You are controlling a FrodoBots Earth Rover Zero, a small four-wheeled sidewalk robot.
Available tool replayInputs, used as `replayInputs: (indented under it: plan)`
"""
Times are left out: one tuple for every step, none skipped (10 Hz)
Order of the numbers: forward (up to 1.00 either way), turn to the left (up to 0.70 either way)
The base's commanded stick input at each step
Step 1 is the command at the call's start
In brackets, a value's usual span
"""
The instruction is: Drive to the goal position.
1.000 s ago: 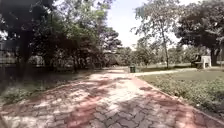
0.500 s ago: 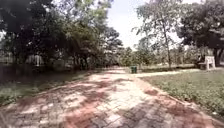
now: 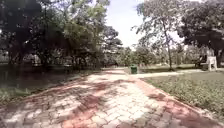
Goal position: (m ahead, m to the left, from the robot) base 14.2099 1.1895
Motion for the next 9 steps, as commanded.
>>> replayInputs:
  plan:
    - [0.70,-0.26]
    - [0.70,-0.07]
    - [0.70,0.00]
    - [0.70,0.00]
    - [0.70,0.00]
    - [0.70,0.00]
    - [0.70,0.00]
    - [0.70,0.00]
    - [0.70,0.00]
